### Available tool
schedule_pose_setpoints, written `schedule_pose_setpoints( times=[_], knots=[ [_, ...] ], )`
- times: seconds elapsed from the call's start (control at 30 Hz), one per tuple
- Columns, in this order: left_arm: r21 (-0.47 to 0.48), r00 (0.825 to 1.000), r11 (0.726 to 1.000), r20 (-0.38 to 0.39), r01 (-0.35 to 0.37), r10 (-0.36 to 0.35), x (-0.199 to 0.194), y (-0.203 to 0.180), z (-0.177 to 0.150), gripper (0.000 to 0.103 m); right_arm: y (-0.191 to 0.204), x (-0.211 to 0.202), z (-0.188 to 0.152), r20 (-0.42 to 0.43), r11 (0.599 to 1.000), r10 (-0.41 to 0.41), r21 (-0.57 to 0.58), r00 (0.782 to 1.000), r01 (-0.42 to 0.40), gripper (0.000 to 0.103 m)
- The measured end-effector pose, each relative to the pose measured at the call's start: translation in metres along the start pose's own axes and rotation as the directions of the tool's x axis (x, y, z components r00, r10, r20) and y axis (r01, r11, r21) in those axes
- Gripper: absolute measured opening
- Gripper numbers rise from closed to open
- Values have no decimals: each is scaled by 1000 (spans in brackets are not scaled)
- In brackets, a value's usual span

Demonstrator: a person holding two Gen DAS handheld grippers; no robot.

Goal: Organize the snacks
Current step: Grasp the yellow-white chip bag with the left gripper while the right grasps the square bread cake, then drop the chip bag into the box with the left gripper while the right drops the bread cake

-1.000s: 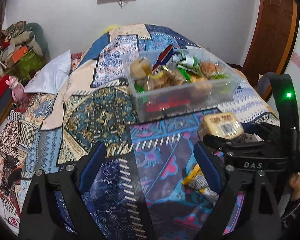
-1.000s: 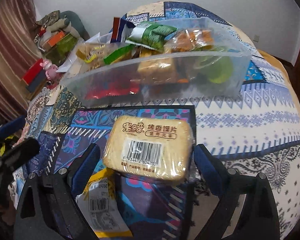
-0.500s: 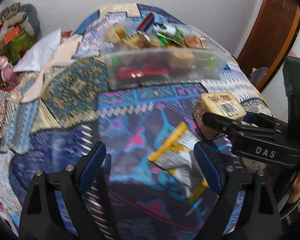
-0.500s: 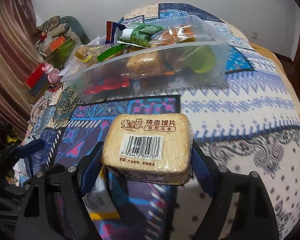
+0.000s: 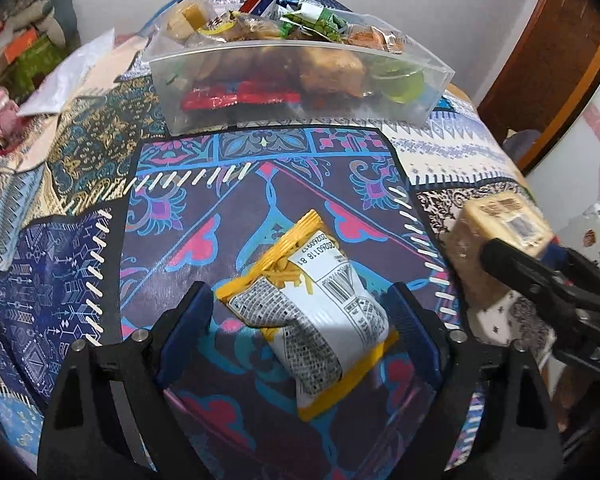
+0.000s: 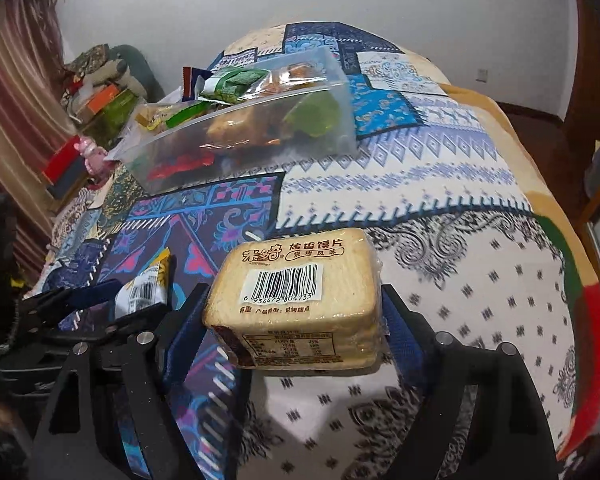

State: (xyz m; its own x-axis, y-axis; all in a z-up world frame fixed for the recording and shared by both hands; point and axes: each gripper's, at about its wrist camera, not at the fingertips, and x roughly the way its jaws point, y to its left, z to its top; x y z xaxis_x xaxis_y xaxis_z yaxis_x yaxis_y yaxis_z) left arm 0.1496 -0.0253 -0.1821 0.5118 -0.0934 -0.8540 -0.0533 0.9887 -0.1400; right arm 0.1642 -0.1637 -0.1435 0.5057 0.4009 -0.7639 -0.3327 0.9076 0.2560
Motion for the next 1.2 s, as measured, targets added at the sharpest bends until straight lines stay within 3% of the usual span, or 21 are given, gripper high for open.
schedule_pose_setpoints(
  times=[0.17, 0.2, 0.27, 0.4, 0.63, 0.97, 1.2],
  knots=[
    [28, 1000, 1000, 25, -11, 10, -1, -5, -4, 68, -4, -5, -4, 14, 1000, 11, 17, 1000, -11, 79],
    [28, 1000, 1000, 26, -4, 3, -3, -3, -4, 54, -4, -6, -4, 17, 1000, 13, 19, 1000, -13, 79],
    [31, 1000, 999, 20, 16, -17, -6, -1, -3, 44, -4, -7, -3, 22, 1000, 18, 21, 1000, -18, 79],
    [31, 999, 999, 18, 31, -32, -12, 4, 3, 43, -1, -10, 0, 35, 999, 27, 22, 999, -28, 79],
    [34, 994, 998, 91, 57, -60, -36, 10, 25, 43, 9, -13, 16, 85, 999, 48, 11, 995, -49, 78],
    [58, 966, 997, 252, 45, -58, -83, 25, 86, 43, 24, -19, 66, 195, 998, 65, -25, 979, -61, 78],
    [47, 951, 998, 306, 30, -43, -84, 40, 127, 43, 32, -12, 105, 264, 998, 59, -40, 963, -51, 78]
  ],
)
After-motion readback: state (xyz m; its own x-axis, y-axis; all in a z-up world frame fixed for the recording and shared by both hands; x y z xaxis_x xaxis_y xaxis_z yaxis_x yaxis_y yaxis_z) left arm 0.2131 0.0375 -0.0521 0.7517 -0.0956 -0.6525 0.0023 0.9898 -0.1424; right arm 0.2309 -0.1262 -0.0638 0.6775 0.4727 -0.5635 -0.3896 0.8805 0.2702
